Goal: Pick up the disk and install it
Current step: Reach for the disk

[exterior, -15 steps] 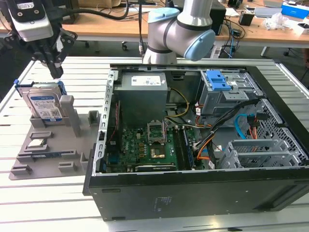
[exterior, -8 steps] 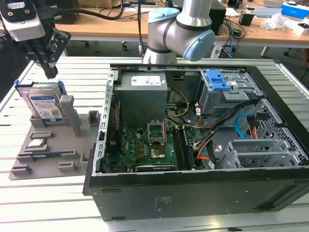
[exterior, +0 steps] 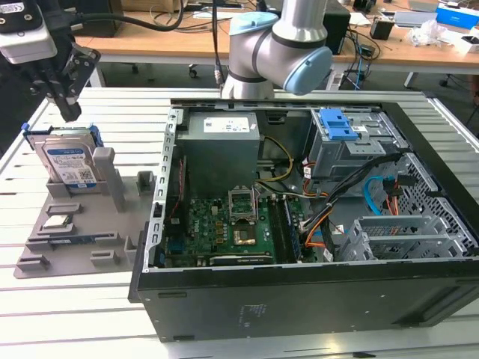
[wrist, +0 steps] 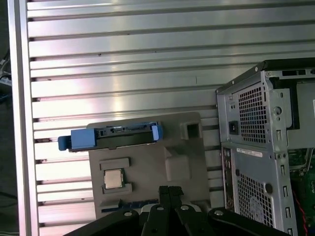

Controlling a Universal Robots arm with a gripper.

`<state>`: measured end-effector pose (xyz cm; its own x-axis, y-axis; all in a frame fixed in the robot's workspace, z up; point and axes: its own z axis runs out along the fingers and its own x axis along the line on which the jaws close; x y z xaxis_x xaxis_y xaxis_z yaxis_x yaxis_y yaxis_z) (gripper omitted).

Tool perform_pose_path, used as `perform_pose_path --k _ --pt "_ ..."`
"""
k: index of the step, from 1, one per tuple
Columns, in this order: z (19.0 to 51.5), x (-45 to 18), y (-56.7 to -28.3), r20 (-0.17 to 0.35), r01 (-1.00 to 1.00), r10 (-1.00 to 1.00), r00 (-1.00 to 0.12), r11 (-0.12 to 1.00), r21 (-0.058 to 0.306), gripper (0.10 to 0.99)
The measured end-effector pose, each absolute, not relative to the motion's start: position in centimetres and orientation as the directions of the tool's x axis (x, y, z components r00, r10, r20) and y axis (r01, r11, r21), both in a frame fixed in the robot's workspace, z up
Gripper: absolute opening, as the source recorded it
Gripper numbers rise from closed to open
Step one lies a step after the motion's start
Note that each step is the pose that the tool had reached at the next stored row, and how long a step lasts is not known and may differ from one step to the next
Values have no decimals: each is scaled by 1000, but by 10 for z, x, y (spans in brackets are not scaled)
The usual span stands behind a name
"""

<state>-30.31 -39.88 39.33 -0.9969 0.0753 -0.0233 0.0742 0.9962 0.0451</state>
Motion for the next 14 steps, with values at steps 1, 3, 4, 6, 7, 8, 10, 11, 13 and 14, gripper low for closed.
perform_pose_path --k 1,3,4,6,7,8,10,11,13,14 --pt "393 -305 -399 -23 74 75 -997 996 45 106" --pt "393 -308 -399 -23 74 75 -997 996 45 106" --pt "393 -310 -399 -23 74 75 -997 996 45 106" --pt "393 -314 -399 -23 74 75 -997 996 45 106" --pt "393 -315 -399 -23 74 75 -997 996 45 106" --pt "393 -316 -399 -23 74 75 -997 996 45 106" --pt "393 -320 -399 -23 74 75 -997 996 45 106" --pt "393 -322 -399 -23 74 75 -997 996 45 106" --pt "393 -324 -399 -23 74 75 -997 996 45 106" --pt "393 -326 -399 -23 74 75 -997 996 45 106"
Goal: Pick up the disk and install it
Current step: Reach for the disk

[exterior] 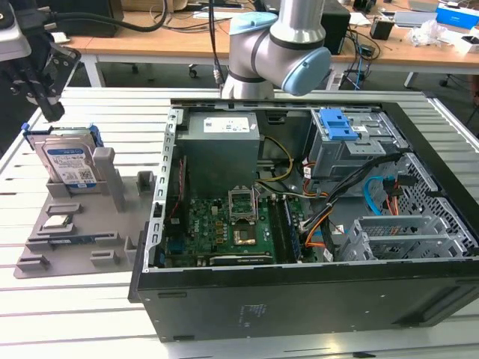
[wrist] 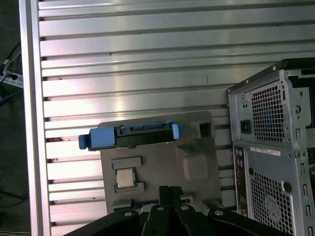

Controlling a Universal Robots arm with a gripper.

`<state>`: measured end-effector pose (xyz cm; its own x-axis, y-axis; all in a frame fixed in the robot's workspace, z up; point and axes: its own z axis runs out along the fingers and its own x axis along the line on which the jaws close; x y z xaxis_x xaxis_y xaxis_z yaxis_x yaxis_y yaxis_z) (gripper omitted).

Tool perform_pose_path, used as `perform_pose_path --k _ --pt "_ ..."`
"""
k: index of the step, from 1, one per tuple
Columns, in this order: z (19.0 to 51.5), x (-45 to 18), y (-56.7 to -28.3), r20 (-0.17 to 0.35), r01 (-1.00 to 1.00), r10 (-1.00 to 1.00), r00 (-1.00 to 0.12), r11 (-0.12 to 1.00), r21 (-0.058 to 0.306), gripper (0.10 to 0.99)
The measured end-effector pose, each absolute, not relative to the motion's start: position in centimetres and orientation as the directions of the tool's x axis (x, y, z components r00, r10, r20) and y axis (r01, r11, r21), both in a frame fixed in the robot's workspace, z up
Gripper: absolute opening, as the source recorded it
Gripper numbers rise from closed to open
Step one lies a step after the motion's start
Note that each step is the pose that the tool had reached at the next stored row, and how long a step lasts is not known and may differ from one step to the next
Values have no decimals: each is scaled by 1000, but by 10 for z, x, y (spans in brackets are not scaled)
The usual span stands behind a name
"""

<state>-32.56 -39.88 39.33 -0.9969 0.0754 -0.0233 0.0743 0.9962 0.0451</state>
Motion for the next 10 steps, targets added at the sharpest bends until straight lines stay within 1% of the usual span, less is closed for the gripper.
perform_pose_path --k 5,10 --pt "393 -331 -397 -23 74 75 -997 996 45 106" --pt "393 -353 -396 -23 74 75 -997 996 45 106"
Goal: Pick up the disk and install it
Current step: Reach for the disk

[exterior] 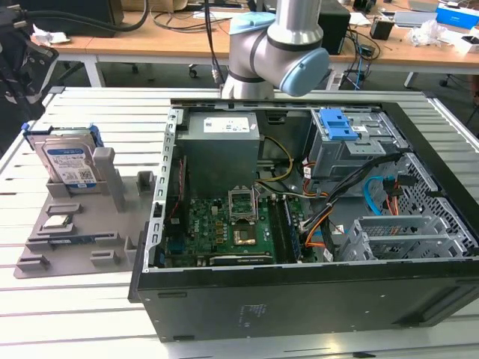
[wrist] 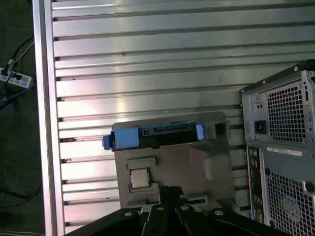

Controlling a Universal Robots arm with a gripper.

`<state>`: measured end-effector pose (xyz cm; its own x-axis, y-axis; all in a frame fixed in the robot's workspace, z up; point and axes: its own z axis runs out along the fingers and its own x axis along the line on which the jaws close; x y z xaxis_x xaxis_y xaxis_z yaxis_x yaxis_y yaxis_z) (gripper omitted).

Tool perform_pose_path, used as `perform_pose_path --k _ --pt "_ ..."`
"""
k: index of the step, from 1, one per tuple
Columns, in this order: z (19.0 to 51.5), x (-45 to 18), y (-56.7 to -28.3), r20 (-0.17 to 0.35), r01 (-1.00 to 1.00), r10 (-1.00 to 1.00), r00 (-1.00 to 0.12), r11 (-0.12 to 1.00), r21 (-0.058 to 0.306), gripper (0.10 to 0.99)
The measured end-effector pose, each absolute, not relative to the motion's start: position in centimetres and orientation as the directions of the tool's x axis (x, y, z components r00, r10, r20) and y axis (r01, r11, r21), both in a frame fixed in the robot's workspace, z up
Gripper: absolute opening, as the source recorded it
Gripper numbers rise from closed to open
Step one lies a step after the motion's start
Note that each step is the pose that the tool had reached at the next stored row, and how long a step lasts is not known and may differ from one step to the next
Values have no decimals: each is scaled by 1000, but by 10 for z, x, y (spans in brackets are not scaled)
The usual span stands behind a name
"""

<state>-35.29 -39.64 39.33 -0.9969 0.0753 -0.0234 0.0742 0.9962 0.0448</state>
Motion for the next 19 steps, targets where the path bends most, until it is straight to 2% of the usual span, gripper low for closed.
perform_pose_path --k 19 --pt "393 -393 -396 -23 74 75 -997 996 45 106"
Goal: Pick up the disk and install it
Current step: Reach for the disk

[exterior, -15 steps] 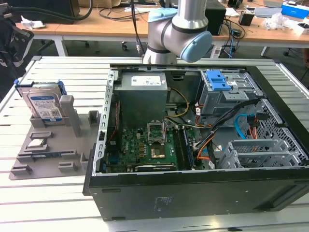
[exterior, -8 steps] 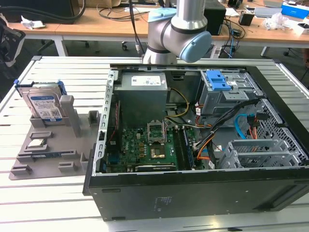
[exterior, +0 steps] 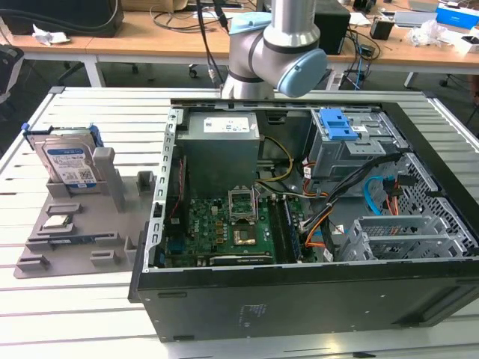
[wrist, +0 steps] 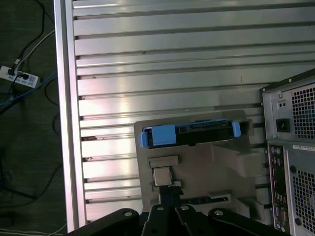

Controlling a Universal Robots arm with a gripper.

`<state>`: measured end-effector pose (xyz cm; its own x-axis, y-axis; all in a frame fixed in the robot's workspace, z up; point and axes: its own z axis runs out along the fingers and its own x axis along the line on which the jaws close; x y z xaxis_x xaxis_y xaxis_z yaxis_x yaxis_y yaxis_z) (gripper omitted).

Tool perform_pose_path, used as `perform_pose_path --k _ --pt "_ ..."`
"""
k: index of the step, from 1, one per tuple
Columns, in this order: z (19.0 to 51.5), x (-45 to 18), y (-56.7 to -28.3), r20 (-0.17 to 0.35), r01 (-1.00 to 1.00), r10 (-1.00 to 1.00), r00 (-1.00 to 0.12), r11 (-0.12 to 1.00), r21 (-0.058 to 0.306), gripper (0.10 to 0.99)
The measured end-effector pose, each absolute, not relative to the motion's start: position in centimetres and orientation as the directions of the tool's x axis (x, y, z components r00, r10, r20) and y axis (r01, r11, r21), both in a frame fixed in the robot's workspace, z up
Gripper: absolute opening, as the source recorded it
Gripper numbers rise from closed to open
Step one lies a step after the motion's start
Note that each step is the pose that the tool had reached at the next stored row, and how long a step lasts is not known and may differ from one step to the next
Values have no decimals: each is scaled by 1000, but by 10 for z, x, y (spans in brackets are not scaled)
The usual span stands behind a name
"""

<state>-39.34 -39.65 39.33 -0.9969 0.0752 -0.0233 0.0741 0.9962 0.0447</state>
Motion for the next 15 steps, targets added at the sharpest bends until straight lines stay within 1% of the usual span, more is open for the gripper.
perform_pose_path --k 7,15 --pt "393 -407 -396 -23 74 75 -997 996 45 106" --pt "393 -408 -396 -23 74 75 -997 996 45 106"
